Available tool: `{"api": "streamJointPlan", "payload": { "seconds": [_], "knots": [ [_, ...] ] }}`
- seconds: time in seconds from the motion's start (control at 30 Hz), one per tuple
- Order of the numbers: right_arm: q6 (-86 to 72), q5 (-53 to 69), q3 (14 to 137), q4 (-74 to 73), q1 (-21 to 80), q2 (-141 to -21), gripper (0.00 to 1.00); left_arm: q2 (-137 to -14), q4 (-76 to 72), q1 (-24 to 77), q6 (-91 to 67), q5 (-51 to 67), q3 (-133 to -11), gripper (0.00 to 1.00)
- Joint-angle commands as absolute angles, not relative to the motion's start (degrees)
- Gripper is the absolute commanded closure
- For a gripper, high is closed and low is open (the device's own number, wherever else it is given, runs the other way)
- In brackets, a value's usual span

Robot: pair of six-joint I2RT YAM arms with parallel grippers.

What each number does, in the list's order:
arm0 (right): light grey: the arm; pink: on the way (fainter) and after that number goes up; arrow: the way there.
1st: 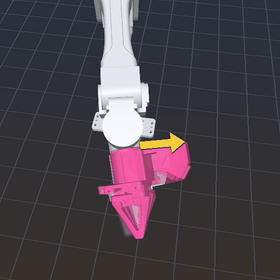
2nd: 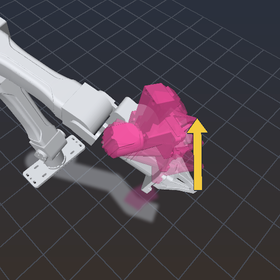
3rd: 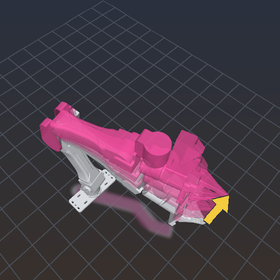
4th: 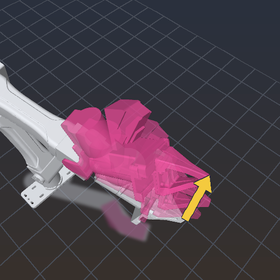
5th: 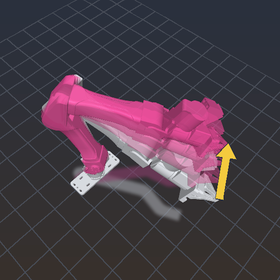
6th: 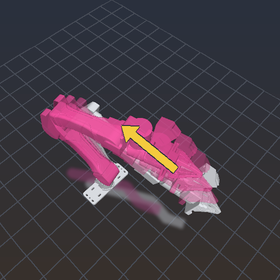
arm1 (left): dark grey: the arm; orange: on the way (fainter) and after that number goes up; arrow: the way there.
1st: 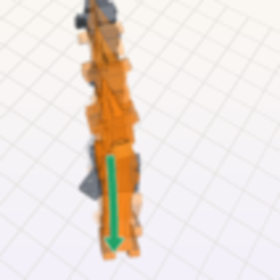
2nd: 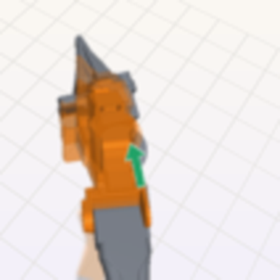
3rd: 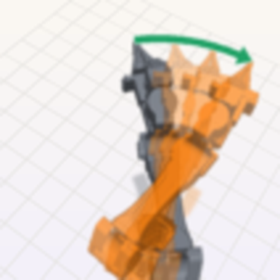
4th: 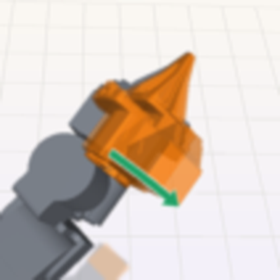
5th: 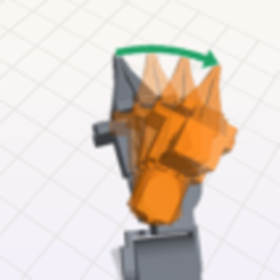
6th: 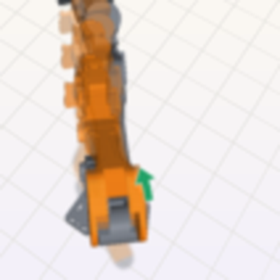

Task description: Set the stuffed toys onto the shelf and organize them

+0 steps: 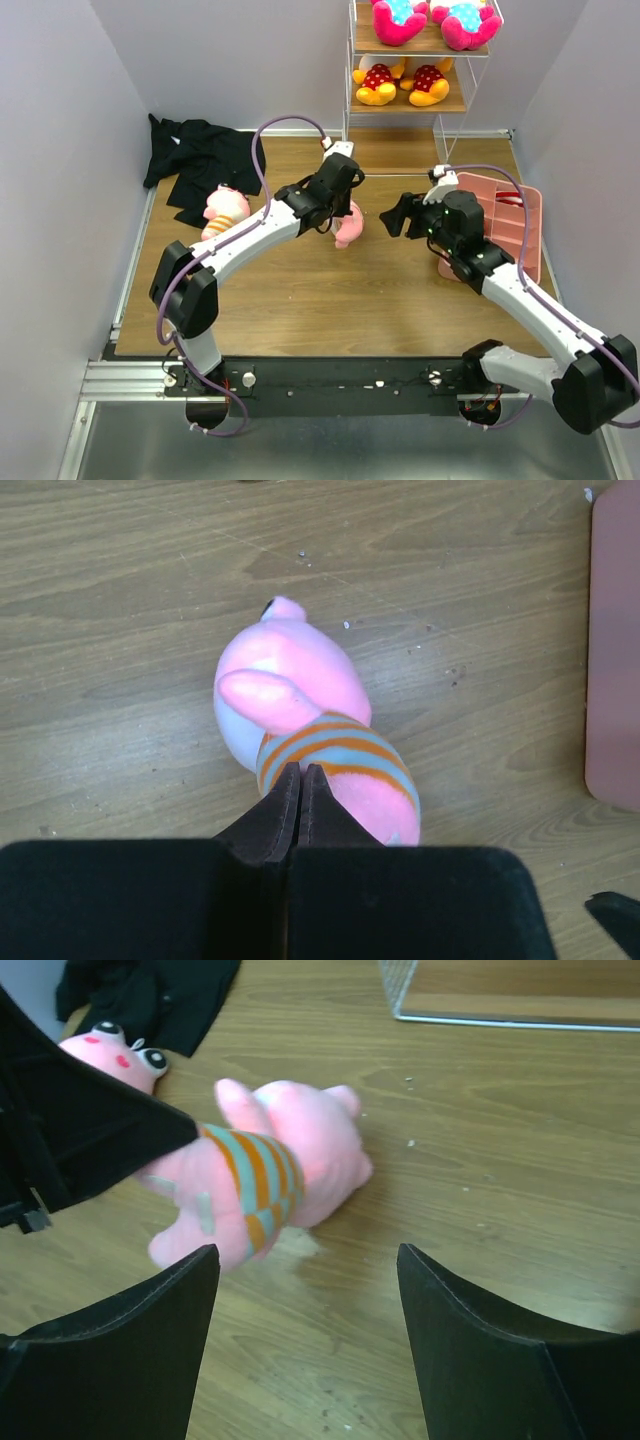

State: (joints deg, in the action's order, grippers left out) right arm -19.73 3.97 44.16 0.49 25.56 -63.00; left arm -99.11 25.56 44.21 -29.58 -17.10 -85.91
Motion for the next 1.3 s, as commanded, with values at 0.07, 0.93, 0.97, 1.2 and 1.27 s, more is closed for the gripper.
{"api": "streamJointPlan", "payload": {
  "seconds": [0.07, 0.93, 0.97, 1.2, 1.27],
  "knots": [
    [-13.36, 14.01, 43.25, 4.80, 26.71, -60.64, 0.23, -95.27, 26.02, 44.21, -32.34, -14.51, -87.28, 1.00],
    [-21.07, 1.85, 46.67, 13.53, 34.89, -76.82, 0.84, -95.01, 24.96, 44.21, -38.06, -6.42, -88.50, 0.88],
    [-22.14, 1.58, 46.23, 15.28, 34.89, -76.90, 0.86, -94.92, 25.05, 44.12, -37.88, -6.59, -88.85, 0.81],
    [-30.05, -5.53, 43.33, 25.04, 34.28, -77.78, 0.90, -90.98, 32.42, 39.38, -36.04, -9.31, -96.32, 0.26],
    [-31.99, -8.15, 43.24, 26.10, 33.58, -77.26, 0.90, -88.43, 32.87, 37.80, -34.63, -9.67, -96.07, 0.14]
  ]
}}
